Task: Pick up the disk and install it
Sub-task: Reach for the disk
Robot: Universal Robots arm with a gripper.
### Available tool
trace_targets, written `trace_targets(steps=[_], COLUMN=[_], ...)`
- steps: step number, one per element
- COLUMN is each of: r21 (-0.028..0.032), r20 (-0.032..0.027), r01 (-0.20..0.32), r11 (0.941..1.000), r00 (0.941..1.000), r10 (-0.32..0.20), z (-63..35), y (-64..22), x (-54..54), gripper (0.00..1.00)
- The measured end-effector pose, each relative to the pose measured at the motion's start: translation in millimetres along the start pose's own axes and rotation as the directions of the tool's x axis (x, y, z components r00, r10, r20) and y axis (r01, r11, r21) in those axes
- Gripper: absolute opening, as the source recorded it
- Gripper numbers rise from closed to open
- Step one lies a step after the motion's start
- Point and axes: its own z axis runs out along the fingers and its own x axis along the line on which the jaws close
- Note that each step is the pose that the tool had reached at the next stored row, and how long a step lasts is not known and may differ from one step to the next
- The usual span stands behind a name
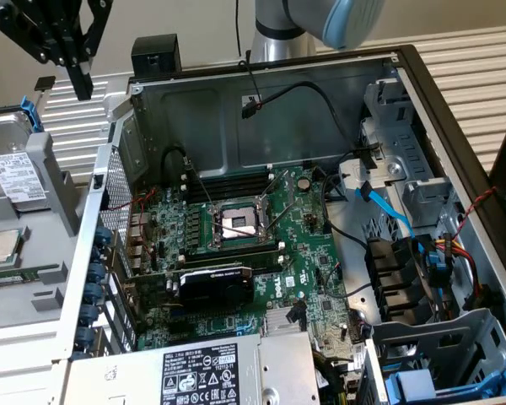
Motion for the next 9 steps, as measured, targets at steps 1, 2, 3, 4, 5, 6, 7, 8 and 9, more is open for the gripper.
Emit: trace_targets(steps=[1,2,3,4,5,6,7,8,9], r21=[0.0000,0.0000,-0.0001,-0.0001,-0.0001,-0.0001,-0.0001,-0.0002,-0.0001], r20=[-0.0001,0.0000,0.0000,0.0000,0.0000,0.0000,-0.0001,0.0000,0.0000], r01=[0.000,0.001,0.001,0.001,0.002,0.002,0.002,0.002,0.002], r11=[1.0000,1.0000,1.0000,1.0000,1.0000,1.0000,1.0000,1.0000,1.0000], r00=[1.0000,1.0000,1.0000,1.0000,1.0000,1.0000,1.0000,1.0000,1.0000], r10=[0.000,-0.001,-0.001,-0.001,-0.002,-0.002,-0.002,-0.002,-0.002], z=[0.1,0.3,0.4,0.4,0.5,0.6,0.7,0.7,0.8], y=[4.0,7.6,11.1,14.1,17.1,20.1,23.2,26.2,29.0], x=[0.9,1.9,3.2,4.6,6.3,8.0,10.1,12.3,14.8], gripper=[0.11,0.11,0.11,0.11,0.11,0.11,0.11,0.11,0.11])
